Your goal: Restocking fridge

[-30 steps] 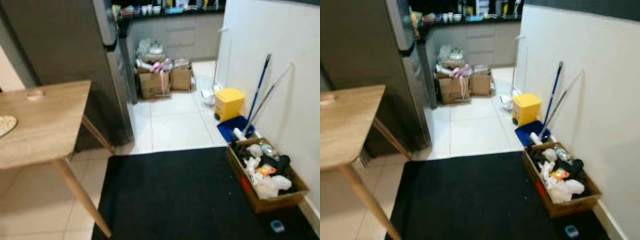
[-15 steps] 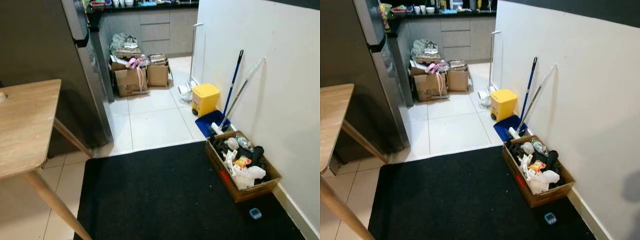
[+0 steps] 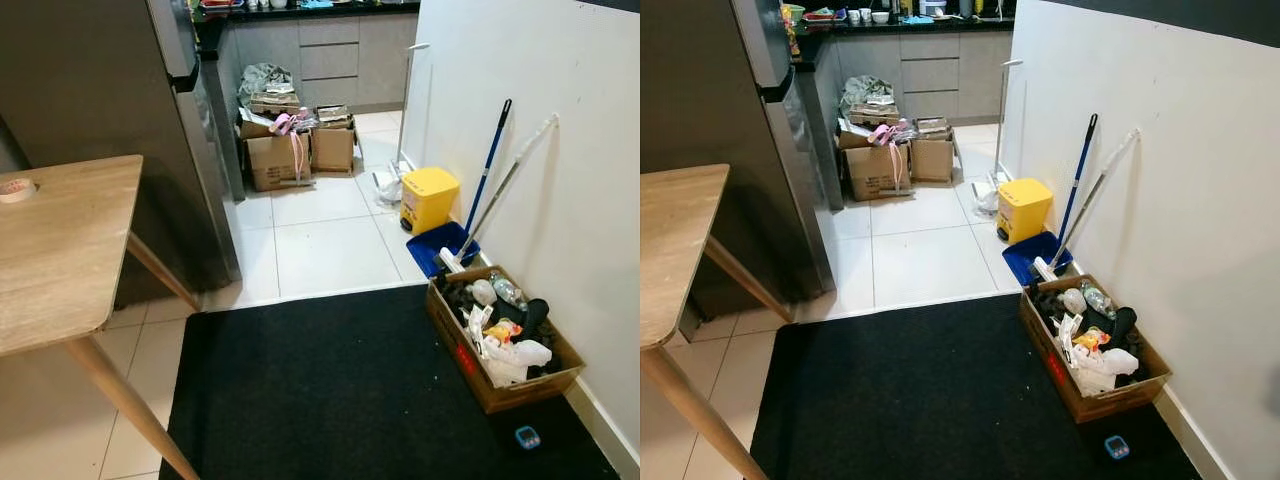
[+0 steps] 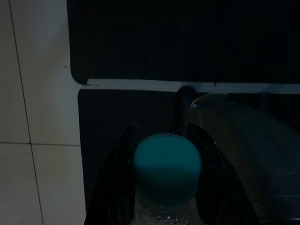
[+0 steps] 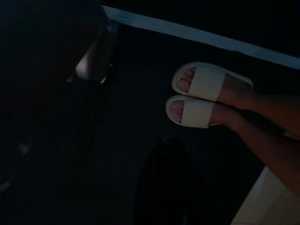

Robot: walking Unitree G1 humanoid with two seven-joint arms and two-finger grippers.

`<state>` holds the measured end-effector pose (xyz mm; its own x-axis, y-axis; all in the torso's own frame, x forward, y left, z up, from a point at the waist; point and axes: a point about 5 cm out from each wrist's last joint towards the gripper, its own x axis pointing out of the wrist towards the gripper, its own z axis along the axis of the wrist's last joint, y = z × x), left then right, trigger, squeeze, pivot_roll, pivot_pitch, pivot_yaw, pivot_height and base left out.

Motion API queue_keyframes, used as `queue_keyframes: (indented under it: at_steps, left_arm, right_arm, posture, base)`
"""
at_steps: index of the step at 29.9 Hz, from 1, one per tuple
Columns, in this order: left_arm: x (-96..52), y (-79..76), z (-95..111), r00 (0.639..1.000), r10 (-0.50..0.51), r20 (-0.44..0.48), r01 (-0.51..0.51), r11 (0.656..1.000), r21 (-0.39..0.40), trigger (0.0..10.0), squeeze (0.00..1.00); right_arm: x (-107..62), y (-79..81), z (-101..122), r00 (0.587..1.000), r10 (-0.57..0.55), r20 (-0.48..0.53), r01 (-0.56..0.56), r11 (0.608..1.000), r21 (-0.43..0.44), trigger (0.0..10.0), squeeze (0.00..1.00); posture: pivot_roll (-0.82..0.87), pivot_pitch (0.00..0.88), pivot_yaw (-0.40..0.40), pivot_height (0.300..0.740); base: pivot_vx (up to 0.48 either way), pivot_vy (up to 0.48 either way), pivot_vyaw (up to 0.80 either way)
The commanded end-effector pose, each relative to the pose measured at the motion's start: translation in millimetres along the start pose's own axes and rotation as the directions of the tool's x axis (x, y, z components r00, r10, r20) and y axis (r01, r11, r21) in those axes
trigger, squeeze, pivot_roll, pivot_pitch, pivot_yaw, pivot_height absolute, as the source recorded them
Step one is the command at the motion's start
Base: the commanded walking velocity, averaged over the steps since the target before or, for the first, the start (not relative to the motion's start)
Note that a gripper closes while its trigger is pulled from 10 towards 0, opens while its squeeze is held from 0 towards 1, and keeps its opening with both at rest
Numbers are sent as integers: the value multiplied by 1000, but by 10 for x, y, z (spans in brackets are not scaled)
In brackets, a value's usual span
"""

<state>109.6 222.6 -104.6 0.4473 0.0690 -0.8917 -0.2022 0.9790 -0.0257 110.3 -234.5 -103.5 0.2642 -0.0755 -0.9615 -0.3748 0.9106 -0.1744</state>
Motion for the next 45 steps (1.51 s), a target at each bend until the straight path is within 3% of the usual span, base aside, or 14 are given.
queue_keyframes:
  at_steps: [1,2,9,17,22,28,31,36,45]
  left_arm:
    - [-4,-31,-66,1000,0,-25,0,1000,9,10000,0]
    - [-1,-44,-65,1000,-3,-28,3,1000,11,10000,0]
    - [-2,-15,-51,1000,6,-29,-6,1000,7,10000,0]
    - [-7,-9,-79,999,10,-40,-10,1000,-2,10000,0]
    - [7,-45,-36,1000,12,-20,-13,999,-35,10000,0]
    - [8,-47,-42,999,8,-35,-8,1000,-11,10000,0]
    - [20,5,85,1000,13,-5,-13,1000,1,10000,0]
    - [27,-4,121,1000,10,2,-10,1000,6,10000,0]
    - [34,-123,43,1000,-9,-14,8,1000,-16,10000,0]
  right_arm:
    - [-6,-39,-24,1000,-16,-7,17,1000,14,10000,0]
    - [-19,-115,-41,999,-44,-13,44,998,42,10000,0]
    - [-36,-220,-20,998,-66,-7,66,997,26,10000,0]
    - [-31,-185,-45,998,-61,-13,61,998,26,10000,0]
    - [-20,-129,-12,999,-37,-8,37,999,-17,10000,0]
    - [-20,-156,52,999,-52,9,52,999,4,10000,0]
    - [-23,-192,136,998,-59,27,60,998,-2,10000,0]
    - [-27,-220,155,997,-66,29,66,998,-3,10000,0]
    - [-45,-301,136,997,-70,15,70,997,-23,10000,0]
  posture:
    - [-57,0,22,740]
    - [-58,0,20,740]
    - [-63,0,20,740]
    - [-51,0,11,740]
    - [-60,0,10,740]
    - [-53,0,11,740]
    - [-67,0,19,740]
    - [-69,0,19,740]
    - [-76,0,1,740]
  base:
    - [0,0,0]
    - [0,0,0]
    - [0,0,0]
    - [0,0,0]
    - [0,0,0]
    - [0,0,0]
    - [0,0,0]
    - [0,0,0]
    - [0,0,0]
